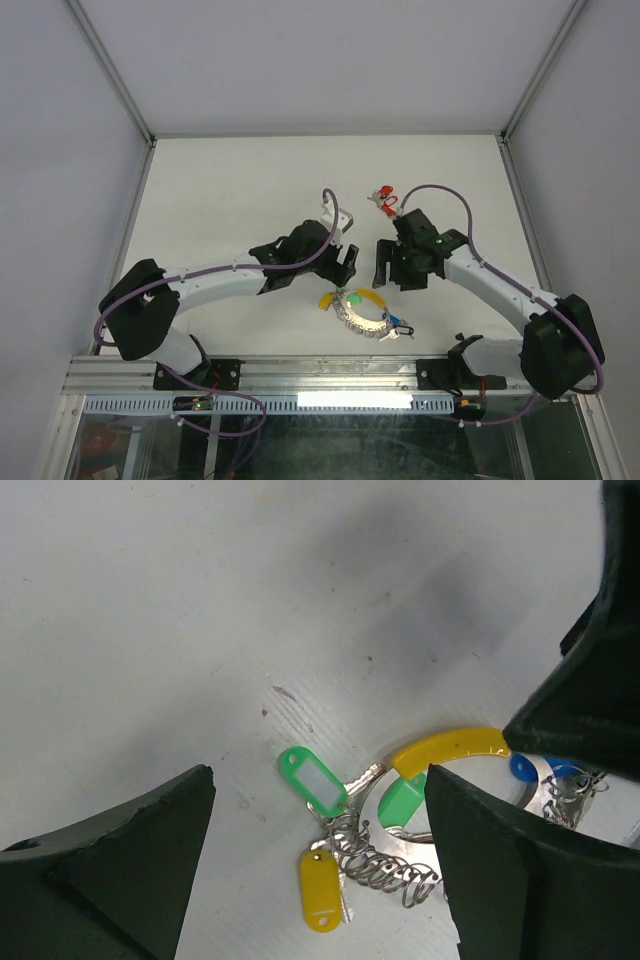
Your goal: Put the keys on the keyring
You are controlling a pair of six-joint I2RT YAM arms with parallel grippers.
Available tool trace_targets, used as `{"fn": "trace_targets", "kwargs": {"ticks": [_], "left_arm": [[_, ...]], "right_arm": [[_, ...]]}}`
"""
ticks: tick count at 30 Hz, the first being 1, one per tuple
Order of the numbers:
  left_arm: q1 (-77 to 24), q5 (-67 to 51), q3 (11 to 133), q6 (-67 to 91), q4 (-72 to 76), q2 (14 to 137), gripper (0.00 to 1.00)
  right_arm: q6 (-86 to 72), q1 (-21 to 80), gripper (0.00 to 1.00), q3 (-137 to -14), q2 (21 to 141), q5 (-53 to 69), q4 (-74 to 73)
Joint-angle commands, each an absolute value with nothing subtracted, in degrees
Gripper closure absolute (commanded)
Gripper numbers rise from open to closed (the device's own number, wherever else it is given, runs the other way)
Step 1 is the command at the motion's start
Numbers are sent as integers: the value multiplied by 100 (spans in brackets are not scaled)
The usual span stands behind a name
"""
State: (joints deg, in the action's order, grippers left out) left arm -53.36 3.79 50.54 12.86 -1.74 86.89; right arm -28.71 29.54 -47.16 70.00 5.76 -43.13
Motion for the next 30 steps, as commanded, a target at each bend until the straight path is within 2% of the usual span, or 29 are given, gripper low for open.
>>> {"fn": "trace_targets", "kwargs": {"ticks": [1,8,12,17,20,27,29,30], "left_arm": [[-5165,271,5333,1482,-91,8528,13],[-4697,308,4997,1424,-207,7881,10],[-4528,471,4918,1227,-399,7597,9],[-4426,560,4891,1112,-553,7380,9],[-4424,597,4850,1055,-620,7238,9],[-4419,777,4734,853,-890,6770,12],[-4421,843,4653,819,-926,6584,12],[-4414,878,4605,807,-935,6493,13]], "right_arm": [[-3055,3536,27,-4786,7466,760,-3962],[-3159,4068,30,-4728,8158,291,-3963],[-3203,4112,36,-4627,8312,54,-3998],[-2986,4167,62,-4737,8640,228,-3706],[-2501,4197,71,-5012,8881,116,-3575],[-503,4282,79,-6252,9821,551,-3068],[-63,4297,77,-6676,10145,692,-2897],[105,4297,73,-6887,10274,703,-2833]]}}
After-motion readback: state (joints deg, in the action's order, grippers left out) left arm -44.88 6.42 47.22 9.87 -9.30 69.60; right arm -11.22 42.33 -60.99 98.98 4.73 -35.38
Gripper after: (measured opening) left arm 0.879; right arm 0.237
